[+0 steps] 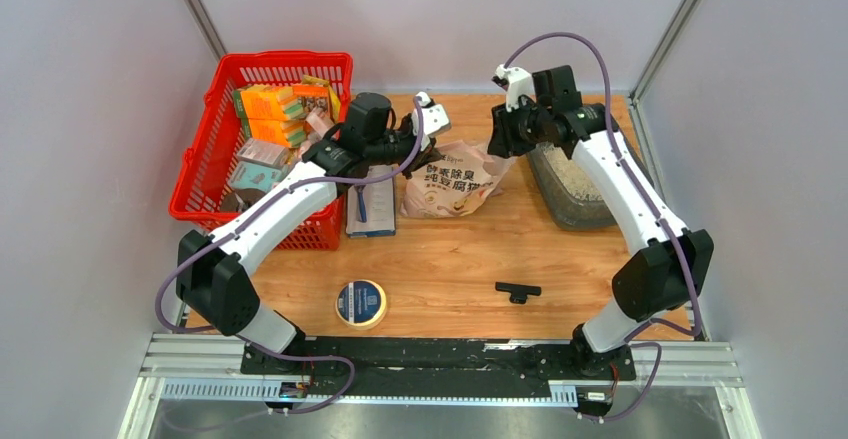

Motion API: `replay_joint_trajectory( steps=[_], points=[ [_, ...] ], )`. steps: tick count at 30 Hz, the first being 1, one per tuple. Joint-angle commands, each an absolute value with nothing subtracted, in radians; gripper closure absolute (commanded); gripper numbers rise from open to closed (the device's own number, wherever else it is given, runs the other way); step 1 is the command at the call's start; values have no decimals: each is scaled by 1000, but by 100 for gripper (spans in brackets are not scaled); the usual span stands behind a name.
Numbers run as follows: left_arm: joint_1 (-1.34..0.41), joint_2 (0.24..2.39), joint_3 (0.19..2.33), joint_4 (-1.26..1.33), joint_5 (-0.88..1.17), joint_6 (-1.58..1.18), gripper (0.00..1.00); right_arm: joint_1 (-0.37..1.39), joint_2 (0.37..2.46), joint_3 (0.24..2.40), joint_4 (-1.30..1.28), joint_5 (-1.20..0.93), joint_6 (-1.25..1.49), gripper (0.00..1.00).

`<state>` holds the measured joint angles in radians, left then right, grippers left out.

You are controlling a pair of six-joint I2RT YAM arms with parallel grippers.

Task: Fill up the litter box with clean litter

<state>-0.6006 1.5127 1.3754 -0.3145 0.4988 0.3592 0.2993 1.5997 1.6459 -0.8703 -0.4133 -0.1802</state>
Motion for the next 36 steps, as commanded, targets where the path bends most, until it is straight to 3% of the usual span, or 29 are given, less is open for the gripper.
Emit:
replay_joint_trajectory(
  steps=[1, 17, 29, 36],
  points=[
    [-609, 1460, 1374, -215, 526, 227, 100, 301, 1569, 1599, -663, -212, 115, 100],
    [-609, 1450, 1362, -172, 495, 224, 100, 396, 1658, 1358, -577, -69, 26, 100],
    [-609, 1479, 1384, -146, 497, 210, 100, 384, 1744, 1308, -485, -356, 140, 100],
    [-609, 1512, 1417, -161, 497, 225, 100, 293, 1798, 1376, -477, -670, 225, 100]
  ],
)
